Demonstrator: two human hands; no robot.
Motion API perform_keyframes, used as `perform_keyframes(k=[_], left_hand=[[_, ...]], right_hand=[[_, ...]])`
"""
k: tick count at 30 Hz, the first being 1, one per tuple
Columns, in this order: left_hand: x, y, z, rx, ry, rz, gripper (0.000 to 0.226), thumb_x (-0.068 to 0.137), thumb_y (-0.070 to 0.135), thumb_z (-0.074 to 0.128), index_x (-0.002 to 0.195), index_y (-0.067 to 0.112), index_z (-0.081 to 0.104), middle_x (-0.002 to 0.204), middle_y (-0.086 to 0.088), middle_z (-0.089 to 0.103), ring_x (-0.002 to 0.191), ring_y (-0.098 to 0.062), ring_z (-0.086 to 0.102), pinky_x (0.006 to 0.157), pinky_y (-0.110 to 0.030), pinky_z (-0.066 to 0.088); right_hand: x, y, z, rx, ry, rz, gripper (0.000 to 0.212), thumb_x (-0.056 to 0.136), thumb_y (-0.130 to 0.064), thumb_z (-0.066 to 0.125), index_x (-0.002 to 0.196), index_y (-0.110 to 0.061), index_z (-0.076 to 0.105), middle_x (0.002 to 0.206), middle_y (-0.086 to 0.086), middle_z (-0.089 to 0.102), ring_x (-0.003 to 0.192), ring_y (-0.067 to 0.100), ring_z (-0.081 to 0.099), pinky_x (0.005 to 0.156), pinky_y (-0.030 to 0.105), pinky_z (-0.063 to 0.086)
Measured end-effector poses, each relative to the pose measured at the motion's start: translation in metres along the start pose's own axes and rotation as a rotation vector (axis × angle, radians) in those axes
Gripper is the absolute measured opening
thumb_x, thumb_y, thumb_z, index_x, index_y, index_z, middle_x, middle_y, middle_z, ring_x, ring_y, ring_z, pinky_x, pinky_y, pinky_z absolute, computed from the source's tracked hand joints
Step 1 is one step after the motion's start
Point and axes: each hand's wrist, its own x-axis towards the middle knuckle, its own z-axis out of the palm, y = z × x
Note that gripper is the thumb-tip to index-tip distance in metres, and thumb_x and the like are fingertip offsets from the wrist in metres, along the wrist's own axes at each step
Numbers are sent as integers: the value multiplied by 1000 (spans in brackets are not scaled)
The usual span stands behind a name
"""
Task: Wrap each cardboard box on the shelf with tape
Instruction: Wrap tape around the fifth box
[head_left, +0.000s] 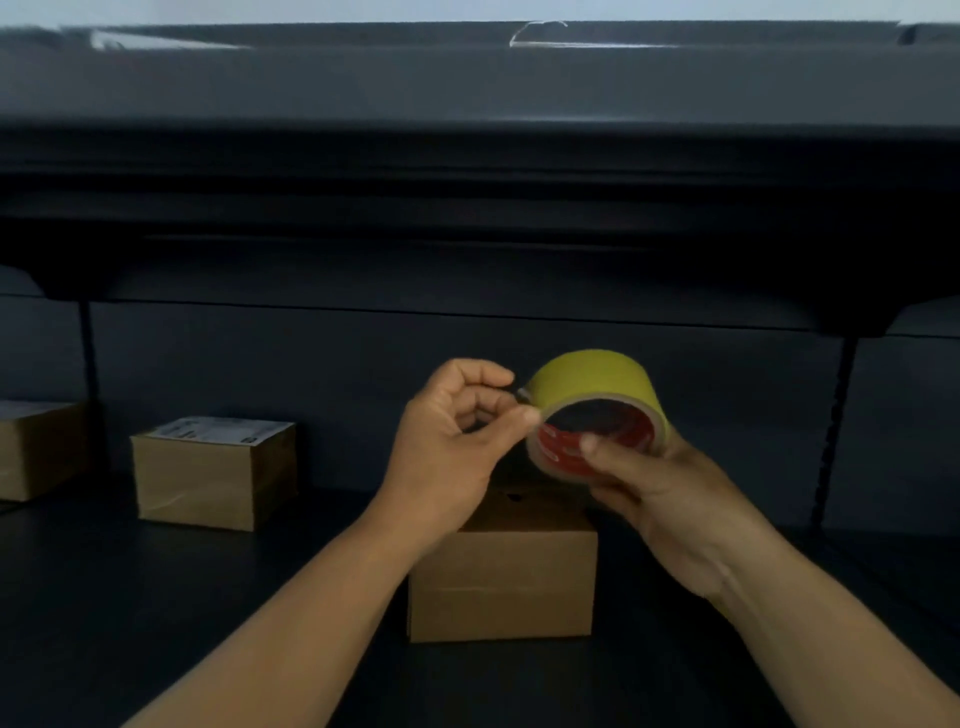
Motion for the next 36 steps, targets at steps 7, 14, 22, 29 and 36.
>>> perform_keyframes(k=[7, 14, 22, 29, 36], left_hand=[[4, 11, -17, 44, -212, 59, 29, 71, 6, 75, 90, 19, 57, 68, 12, 67, 69, -1, 62, 73, -15, 50], [8, 2, -29, -317, -198, -143, 24, 63, 16, 68, 85, 12, 60, 75, -3, 68, 76, -15, 66, 81, -31, 57], [12, -3, -38, -370, -253, -385, 46, 78, 44, 53, 108, 11, 66, 81, -4, 66, 83, -18, 68, 79, -35, 57], [17, 2, -31, -233, -278, -383, 32, 69, 39, 66, 88, 14, 71, 82, -2, 68, 82, -13, 66, 79, -32, 57], [16, -3, -33, -288, -276, -399, 13, 85, 22, 62, 78, 14, 70, 75, -2, 66, 74, -11, 64, 74, -30, 57]], right_hand=[[14, -9, 21, 203, 344, 38, 12, 92, -9, 56, 81, -12, 60, 79, 6, 65, 76, 19, 62, 74, 37, 53], [15, -5, 36, 255, 404, -19, 11, 93, -9, 55, 83, -12, 60, 81, 5, 67, 78, 18, 64, 67, 31, 52], [21, 1, 31, 212, 426, -157, 19, 95, -8, 51, 81, -15, 61, 80, 2, 65, 84, 18, 63, 79, 35, 53], [20, 14, 24, -132, 274, -410, 36, 94, 5, 44, 88, -26, 62, 80, -10, 69, 81, 6, 65, 77, 24, 53], [18, 17, 21, -274, 243, -560, 42, 91, 13, 41, 82, -25, 55, 68, -20, 61, 65, -6, 56, 62, 7, 46]])
